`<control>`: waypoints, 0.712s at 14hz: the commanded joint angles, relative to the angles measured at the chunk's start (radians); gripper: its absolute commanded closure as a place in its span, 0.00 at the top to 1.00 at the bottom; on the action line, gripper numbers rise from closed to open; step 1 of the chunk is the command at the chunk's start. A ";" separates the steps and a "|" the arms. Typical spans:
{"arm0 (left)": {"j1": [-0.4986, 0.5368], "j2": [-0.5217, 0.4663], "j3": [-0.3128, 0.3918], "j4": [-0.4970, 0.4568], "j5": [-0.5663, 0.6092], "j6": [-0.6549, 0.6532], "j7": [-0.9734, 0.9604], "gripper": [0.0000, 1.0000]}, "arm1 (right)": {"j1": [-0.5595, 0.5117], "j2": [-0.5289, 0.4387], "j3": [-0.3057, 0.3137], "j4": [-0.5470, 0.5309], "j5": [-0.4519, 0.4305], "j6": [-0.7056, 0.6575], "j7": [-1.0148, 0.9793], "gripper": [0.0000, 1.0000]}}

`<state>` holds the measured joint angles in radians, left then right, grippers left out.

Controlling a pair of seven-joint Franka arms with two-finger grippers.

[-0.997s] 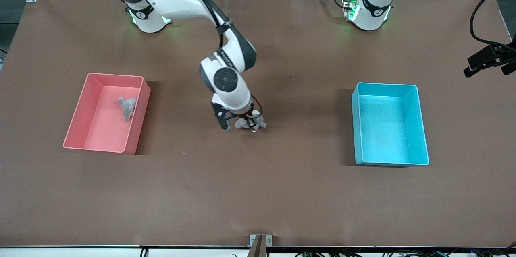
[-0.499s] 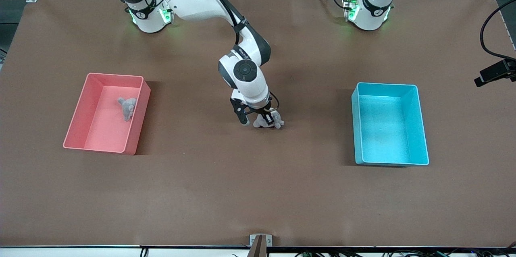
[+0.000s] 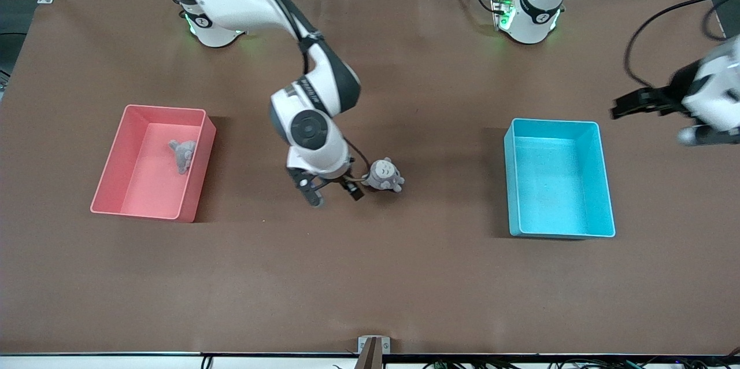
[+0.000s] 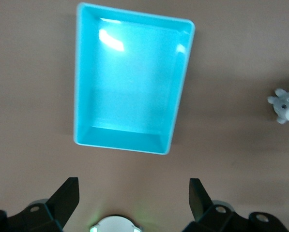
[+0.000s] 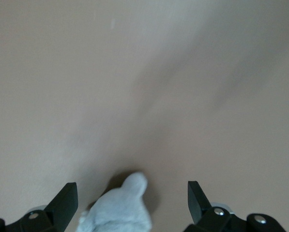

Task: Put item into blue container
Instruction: 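Grasp the plush with the left gripper while the right gripper returns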

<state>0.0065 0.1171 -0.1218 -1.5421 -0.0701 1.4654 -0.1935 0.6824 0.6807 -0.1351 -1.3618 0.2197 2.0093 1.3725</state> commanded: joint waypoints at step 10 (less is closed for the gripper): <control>-0.480 0.383 -0.027 0.014 -0.010 0.511 -0.843 1.00 | -0.383 -0.484 -0.003 -0.566 -0.102 -0.040 -0.749 1.00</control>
<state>-0.4283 0.4458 -0.1590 -1.5523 -0.0775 1.9005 -0.9383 0.3653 0.2877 -0.1593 -1.7956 0.1322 1.9261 0.7281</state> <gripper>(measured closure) 0.000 0.000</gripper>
